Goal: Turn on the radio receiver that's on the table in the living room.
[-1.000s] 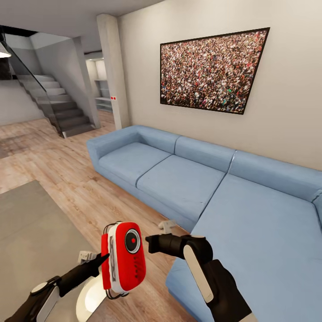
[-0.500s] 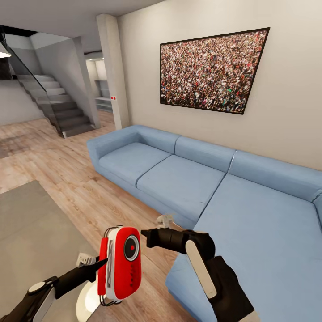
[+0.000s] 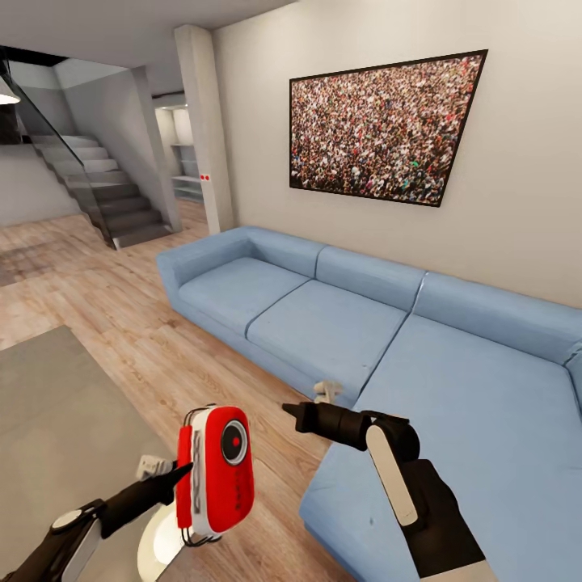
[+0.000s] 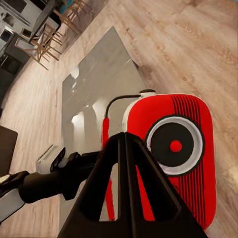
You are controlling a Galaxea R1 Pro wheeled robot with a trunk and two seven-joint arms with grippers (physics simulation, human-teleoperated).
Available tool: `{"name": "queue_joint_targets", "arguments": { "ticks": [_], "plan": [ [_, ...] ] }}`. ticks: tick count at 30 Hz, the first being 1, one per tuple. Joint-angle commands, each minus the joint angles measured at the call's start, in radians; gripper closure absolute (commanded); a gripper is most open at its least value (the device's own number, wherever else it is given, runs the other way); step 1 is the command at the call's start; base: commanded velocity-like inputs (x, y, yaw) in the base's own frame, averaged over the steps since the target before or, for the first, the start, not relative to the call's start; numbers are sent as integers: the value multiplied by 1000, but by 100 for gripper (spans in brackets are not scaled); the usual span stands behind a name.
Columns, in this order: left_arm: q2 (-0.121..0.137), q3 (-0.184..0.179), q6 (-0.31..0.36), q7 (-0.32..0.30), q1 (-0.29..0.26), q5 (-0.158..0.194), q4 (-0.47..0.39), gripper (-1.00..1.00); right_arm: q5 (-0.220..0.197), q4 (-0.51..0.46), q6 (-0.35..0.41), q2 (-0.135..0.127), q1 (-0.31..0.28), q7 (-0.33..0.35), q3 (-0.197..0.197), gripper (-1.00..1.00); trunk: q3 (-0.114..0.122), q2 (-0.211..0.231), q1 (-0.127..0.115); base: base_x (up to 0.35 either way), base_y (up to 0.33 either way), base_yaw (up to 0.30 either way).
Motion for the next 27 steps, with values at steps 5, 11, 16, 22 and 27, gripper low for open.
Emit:
{"name": "queue_joint_targets", "arguments": {
  "ticks": [5, 11, 16, 22, 27],
  "plan": [
    [-38, 2, -2, 78, 0, 6, -1, 100, 2, 2, -1, 1, 0, -12, 1, 100, 0, 0, 0, 0, 0, 0],
    [-24, 16, -1, -22, 0, 8, -3, 100, 2, 2, -1, 3, 0, -56, 2, 100, 0, 0, 0, 0, 0, 0],
    [-6, 92, 4, -186, 0, 4, -1, 100, 2, 2, -1, 3, 0, -55, 2, 100, 0, 0, 0, 0, 0, 0],
    [0, 102, 1, -298, 0, -1, -1, 100, 1, 2, -1, 3, 0, -53, 3, 100, 0, 0, 0, 0, 0, 0],
    [10, 103, 2, -363, 0, -2, -1, 100, -1, 2, 0, 3, 0, -53, 4, 100, 0, 0, 0, 0, 0, 0]
  ]
}}
